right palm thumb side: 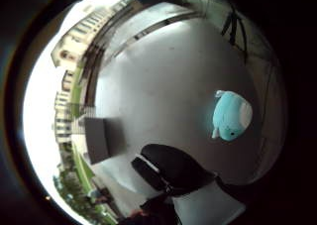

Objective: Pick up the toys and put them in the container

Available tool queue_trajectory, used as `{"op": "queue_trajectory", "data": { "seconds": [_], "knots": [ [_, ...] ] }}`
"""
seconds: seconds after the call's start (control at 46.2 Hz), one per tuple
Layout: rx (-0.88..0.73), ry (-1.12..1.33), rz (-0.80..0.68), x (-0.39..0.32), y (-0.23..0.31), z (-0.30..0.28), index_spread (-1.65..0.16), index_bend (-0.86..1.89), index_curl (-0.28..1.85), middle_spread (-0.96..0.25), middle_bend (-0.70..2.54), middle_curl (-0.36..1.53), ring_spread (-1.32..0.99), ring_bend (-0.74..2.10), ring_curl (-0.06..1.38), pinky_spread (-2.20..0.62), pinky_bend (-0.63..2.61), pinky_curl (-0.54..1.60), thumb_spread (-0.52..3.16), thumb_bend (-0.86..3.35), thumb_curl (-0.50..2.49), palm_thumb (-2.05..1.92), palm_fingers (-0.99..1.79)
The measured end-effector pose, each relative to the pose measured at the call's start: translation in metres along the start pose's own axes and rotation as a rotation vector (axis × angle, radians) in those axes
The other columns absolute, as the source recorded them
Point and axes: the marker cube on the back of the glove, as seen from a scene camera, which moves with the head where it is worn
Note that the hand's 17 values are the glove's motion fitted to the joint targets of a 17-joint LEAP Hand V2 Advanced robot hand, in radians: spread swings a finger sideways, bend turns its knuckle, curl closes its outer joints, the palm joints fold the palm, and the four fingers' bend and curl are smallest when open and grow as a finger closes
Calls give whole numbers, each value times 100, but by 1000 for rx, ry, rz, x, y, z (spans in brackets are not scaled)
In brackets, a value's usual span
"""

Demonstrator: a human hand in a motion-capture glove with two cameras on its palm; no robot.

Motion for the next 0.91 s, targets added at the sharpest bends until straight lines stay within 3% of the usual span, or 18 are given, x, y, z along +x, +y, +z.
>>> {"op": "queue_trajectory", "data": {
  "seconds": [0.715, 0.91],
  "knots": [
    [-279, -21, 75, 49, -1, 161, -31, 7, 10, -4, 16, 35, 2, 44, 28, 4, 128, 35, 93, -2, 27, 2, -16],
    [-344, 24, 61, 51, 9, 179, -32, 8, 10, -5, 17, 34, -2, 68, 35, -8, 139, 38, 102, 10, 31, 29, 2]
  ]
}}
